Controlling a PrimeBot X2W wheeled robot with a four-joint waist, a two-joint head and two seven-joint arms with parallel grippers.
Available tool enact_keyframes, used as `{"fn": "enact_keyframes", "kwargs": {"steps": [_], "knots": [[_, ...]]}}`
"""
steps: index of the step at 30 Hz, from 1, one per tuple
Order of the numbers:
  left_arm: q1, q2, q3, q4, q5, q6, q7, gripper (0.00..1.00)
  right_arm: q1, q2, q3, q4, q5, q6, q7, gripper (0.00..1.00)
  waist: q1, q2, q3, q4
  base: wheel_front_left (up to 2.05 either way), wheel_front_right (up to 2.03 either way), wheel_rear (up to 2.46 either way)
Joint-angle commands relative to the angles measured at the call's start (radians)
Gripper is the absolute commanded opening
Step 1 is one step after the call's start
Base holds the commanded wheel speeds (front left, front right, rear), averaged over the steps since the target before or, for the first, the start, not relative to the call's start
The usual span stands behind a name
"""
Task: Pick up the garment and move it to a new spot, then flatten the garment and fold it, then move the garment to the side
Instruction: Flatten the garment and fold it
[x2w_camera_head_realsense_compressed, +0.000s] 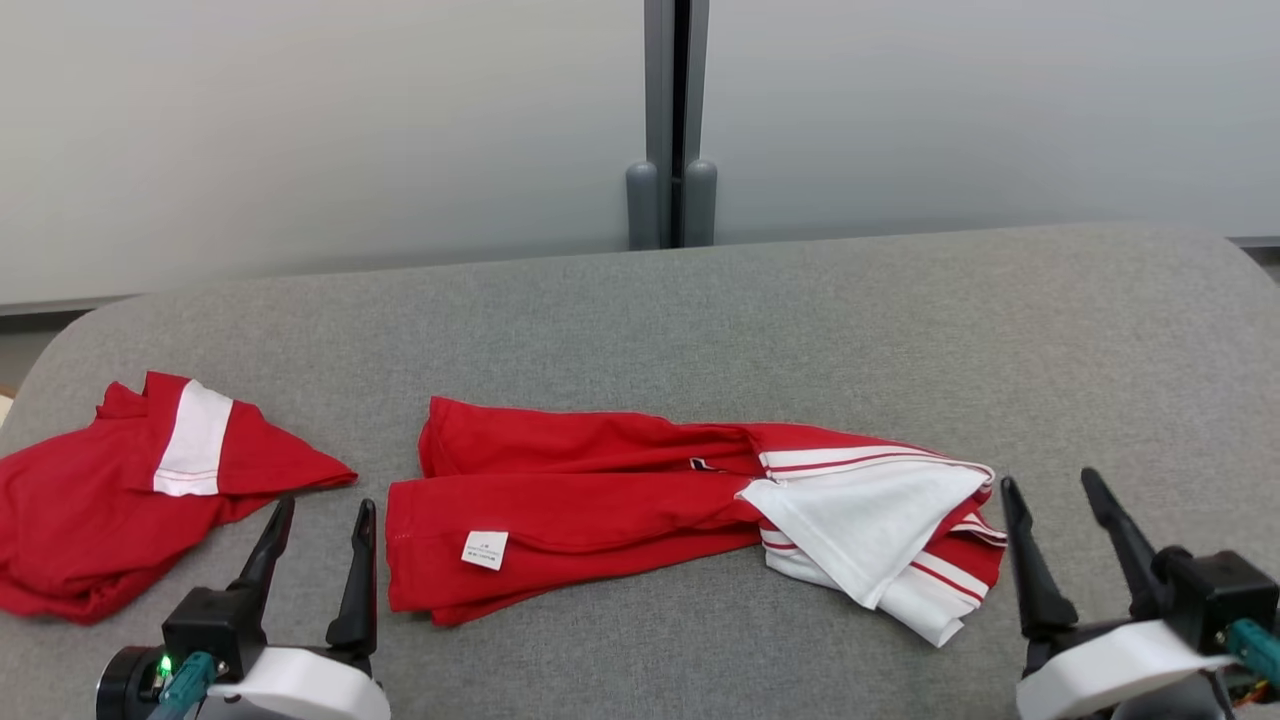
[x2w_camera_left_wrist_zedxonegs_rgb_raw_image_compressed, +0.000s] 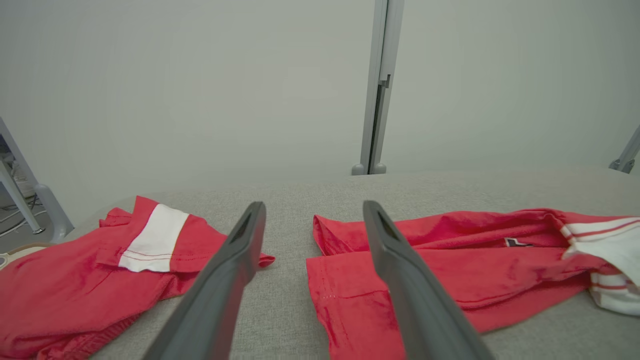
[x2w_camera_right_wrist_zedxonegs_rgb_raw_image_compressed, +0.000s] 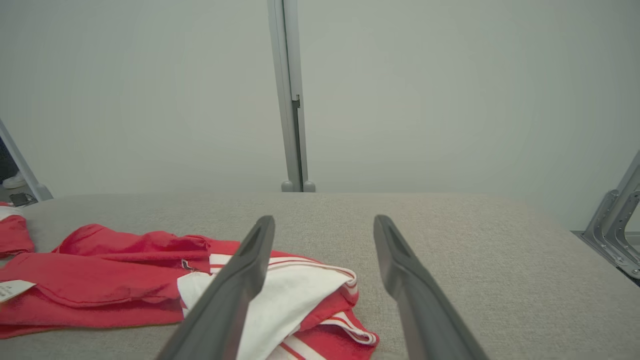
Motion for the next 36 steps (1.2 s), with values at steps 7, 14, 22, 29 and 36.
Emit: {"fn": "enact_keyframes", "kwargs": {"steps": [7,14,22,29,36], "knots": [[0.038,0.014,-0.006,-0.023,-0.003,0.015,0.019,1.0,0.07,0.025,0.017,-0.072,0.008,0.0,0.043,1.0,0.0,0.0,-0.027,-0.016,0.0,0.0,0.0],[0.035,0.022,-0.009,-0.03,-0.007,0.021,0.027,1.0,0.069,0.031,0.023,-0.064,0.004,0.0,0.046,1.0,0.0,0.0,-0.025,-0.017,0.0,0.0,0.0],[0.027,0.022,-0.015,-0.035,-0.01,0.023,0.027,1.0,0.056,0.035,0.046,-0.046,0.009,0.0,0.05,1.0,0.0,0.0,-0.018,-0.013,0.0,0.0,0.0],[-0.008,0.014,-0.03,-0.036,-0.003,0.016,0.024,1.0,0.072,0.027,0.134,0.056,0.021,0.0,0.079,1.0,0.0,0.0,0.016,0.014,0.0,0.0,0.0],[-0.048,-0.004,-0.04,-0.022,-0.002,0.007,0.012,1.0,0.006,0.021,0.21,0.205,0.021,0.0,0.051,1.0,0.0,0.0,0.071,0.037,0.0,0.0,0.0]]}}
